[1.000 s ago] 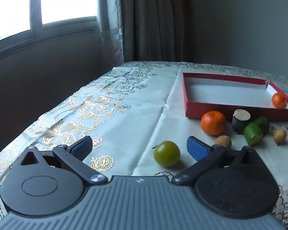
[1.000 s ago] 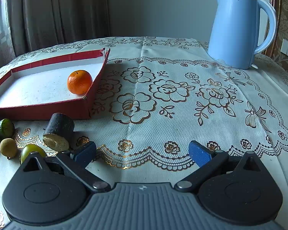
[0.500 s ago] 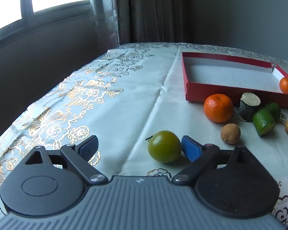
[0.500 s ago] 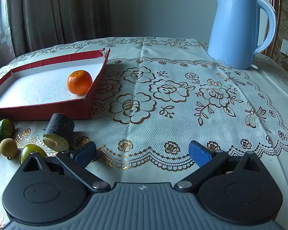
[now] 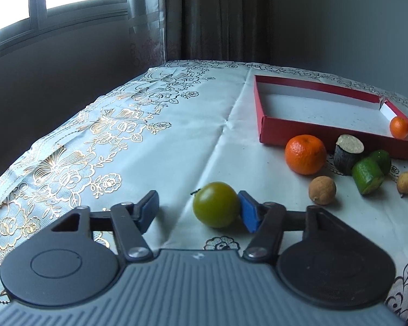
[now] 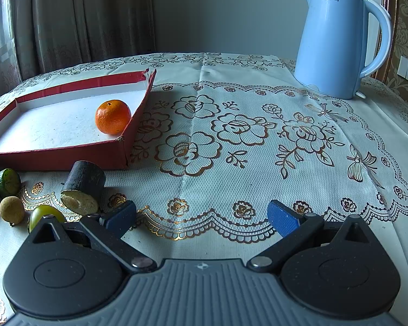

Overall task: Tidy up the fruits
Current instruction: 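Close the left gripper on the green-yellow round fruit, then carry the green-yellow fruit into the red box and open the left gripper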

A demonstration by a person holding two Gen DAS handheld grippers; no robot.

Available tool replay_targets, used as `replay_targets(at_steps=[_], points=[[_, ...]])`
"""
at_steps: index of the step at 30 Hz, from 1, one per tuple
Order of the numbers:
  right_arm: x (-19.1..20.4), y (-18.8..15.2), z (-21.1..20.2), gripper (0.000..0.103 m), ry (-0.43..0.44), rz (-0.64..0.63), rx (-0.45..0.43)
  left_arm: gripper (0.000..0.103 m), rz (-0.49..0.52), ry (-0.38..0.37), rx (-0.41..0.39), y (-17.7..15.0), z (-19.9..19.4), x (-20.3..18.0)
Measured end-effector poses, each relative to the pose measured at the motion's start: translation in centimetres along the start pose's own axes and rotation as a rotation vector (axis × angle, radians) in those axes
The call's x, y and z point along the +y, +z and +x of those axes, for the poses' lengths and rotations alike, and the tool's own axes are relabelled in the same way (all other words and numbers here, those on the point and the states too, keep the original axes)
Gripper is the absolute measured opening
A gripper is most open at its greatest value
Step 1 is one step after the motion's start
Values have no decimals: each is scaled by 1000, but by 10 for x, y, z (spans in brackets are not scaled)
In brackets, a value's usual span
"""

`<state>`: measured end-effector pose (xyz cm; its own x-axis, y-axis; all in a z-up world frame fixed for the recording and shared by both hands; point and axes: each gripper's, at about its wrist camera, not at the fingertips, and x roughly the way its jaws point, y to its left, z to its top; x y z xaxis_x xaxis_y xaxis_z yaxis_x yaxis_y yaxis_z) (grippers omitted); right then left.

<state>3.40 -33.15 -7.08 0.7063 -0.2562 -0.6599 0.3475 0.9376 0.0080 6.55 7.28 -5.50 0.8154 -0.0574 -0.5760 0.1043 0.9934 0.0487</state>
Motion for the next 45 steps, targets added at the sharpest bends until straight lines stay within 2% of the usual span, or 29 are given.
replay_targets(at_steps=[2,4,12,16,22,28,32,39,45], points=[[0,0,0,103,0,0,0,45,-8,-6,-4,1,-5,0],[0,0,0,103,0,0,0,31,-20,-16,-9,5,-10,0],[0,0,0,103,0,0,-1,31,-25,-61,-63,29,-29,-10],[0,0,0,103,0,-1,-1,31,6,-80,-95,39,-34,-23],[0,0,0,103,0,-1,-1,31,52,-123,-176,71,-29,-59],[0,0,0,103,0,-1,-1,31,130,-163,-208,100,-5,-102],[0,0,0,103,0,-1,-1,31,160,-155,-184,106,18,-121],[0,0,0,103,1,0,-1,31,152,-81,-99,94,60,-130],[1,0,1,103,1,0,-1,46,146,-56,-83,91,71,-129]])
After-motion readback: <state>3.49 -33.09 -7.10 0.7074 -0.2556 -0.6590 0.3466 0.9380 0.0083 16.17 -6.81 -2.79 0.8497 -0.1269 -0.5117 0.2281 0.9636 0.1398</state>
